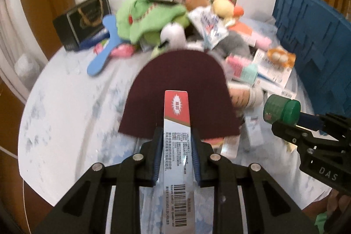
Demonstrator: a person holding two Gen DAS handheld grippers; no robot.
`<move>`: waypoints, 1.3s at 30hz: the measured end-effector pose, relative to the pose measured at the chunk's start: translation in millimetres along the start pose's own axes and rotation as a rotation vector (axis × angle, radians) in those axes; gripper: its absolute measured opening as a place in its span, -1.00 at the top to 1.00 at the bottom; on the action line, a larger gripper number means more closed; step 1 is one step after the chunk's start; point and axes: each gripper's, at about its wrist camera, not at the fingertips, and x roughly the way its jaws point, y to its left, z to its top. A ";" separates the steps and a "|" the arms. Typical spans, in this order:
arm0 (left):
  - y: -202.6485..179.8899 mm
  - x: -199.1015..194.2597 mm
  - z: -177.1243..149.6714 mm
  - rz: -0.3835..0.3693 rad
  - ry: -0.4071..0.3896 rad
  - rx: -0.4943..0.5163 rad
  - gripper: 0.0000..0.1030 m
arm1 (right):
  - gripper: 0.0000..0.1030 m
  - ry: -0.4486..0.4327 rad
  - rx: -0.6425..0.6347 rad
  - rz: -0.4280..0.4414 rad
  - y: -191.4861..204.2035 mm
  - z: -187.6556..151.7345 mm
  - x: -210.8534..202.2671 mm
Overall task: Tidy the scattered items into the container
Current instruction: 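Lift the medicine box and green-capped jar and carry them over the blue crate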
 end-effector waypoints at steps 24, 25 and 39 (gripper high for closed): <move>-126.9 -100.5 112.8 -0.183 -0.263 0.206 0.54 | 0.22 -0.362 0.055 -0.198 -69.7 43.6 -196.9; -136.6 -104.8 117.5 -0.192 -0.272 0.216 0.54 | 0.22 -0.375 0.065 -0.209 -78.9 43.0 -206.4; -315.0 -180.7 208.7 -0.277 -0.397 0.361 0.54 | 0.22 -0.470 0.244 -0.410 -253.6 19.9 -328.2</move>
